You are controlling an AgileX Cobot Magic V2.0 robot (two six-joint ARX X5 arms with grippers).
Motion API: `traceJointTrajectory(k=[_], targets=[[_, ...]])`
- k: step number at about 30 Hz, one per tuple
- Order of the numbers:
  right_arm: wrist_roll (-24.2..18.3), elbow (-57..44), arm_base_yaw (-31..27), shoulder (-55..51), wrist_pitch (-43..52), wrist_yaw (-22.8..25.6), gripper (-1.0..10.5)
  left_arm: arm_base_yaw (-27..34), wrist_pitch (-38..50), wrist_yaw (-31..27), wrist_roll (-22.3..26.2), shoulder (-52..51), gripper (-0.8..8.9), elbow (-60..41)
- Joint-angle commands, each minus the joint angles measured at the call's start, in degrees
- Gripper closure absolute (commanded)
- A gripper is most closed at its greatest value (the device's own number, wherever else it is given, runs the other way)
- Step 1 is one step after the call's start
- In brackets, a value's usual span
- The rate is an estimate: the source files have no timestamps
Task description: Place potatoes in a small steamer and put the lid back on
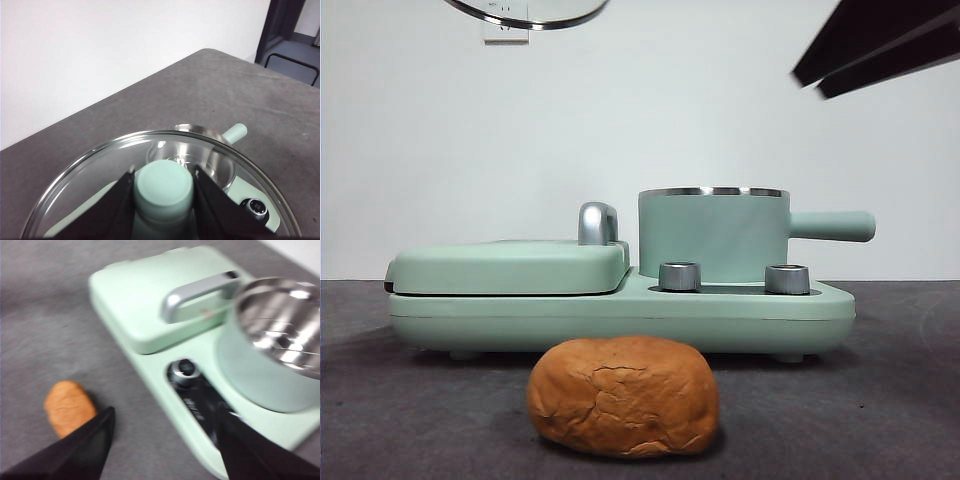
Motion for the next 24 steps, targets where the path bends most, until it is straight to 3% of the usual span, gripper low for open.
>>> traceJointTrajectory(k=[1, 13, 24], targets=[[-1.6, 1.0, 3.4, 2.5, 1.2, -0.2, 6.2, 0.6, 0.9, -0.2, 0.3, -2.9, 8.03, -1.2], [-3.8, 1.0, 13.6, 14.0, 3.0, 0.0, 6.2, 4.4, 1.0, -1.8, -3.9, -18.1, 8.04, -18.1], [-3.1, 1.0, 16.5, 27.3, 8.5, -0.2, 5.5, 5.6, 1.0, -1.8, -5.7, -22.9, 8.04, -20.8]])
